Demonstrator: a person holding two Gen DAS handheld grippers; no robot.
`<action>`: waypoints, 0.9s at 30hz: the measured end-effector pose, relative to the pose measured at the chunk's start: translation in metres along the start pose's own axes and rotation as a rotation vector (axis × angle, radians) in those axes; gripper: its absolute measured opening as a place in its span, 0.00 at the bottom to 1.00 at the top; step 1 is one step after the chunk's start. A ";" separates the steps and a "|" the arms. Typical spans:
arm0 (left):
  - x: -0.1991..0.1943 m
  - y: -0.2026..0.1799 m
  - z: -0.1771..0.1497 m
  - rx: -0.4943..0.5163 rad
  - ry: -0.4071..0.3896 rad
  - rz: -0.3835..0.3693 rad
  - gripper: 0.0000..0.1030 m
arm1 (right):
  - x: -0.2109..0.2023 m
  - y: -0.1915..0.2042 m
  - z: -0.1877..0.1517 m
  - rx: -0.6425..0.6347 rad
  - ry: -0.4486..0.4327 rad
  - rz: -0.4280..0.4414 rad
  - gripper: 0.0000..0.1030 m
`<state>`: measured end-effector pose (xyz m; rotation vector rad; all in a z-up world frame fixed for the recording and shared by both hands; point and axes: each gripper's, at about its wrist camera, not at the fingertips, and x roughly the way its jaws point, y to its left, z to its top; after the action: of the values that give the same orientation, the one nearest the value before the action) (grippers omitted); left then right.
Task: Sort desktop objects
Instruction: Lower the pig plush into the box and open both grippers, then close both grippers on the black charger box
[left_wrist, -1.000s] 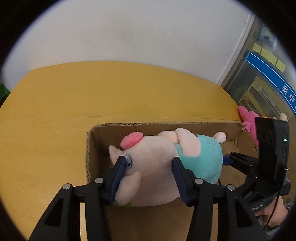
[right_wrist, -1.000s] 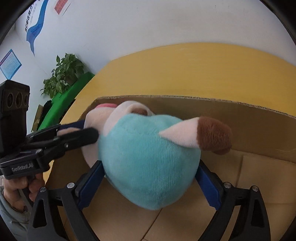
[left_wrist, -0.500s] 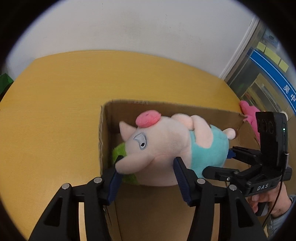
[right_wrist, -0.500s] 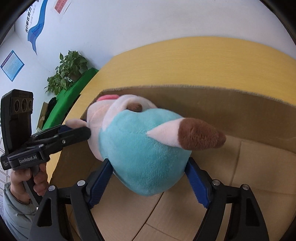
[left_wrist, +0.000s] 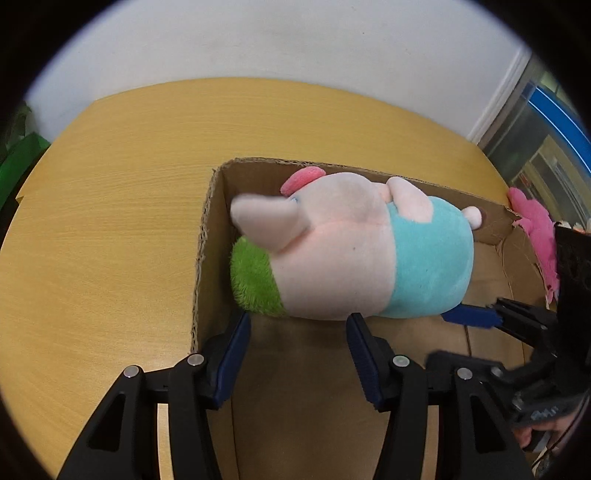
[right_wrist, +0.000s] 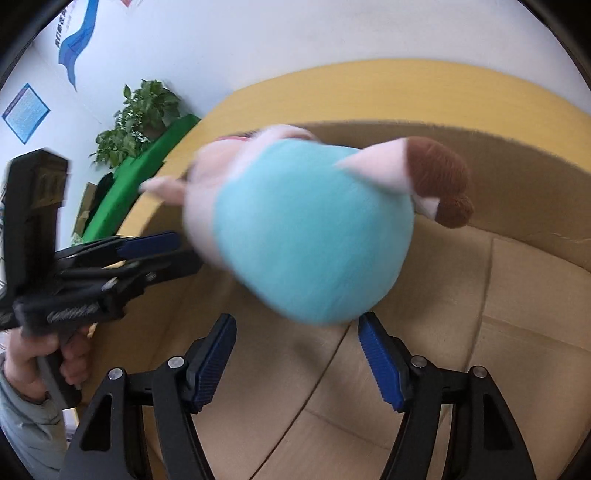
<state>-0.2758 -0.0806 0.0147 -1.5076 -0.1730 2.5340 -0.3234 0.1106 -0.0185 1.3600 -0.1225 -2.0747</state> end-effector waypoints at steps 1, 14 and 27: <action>0.000 0.004 0.000 0.003 0.001 0.009 0.53 | -0.006 0.004 0.001 -0.008 -0.006 0.007 0.68; -0.160 -0.013 -0.051 0.107 -0.281 0.004 0.60 | -0.123 0.039 -0.041 -0.099 -0.200 -0.061 1.00; -0.276 -0.066 -0.187 0.209 -0.410 0.012 0.78 | -0.270 0.088 -0.157 -0.149 -0.502 -0.190 1.00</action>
<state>0.0237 -0.0765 0.1752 -0.9079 0.0451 2.7403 -0.0807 0.2332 0.1580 0.7658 -0.0492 -2.4939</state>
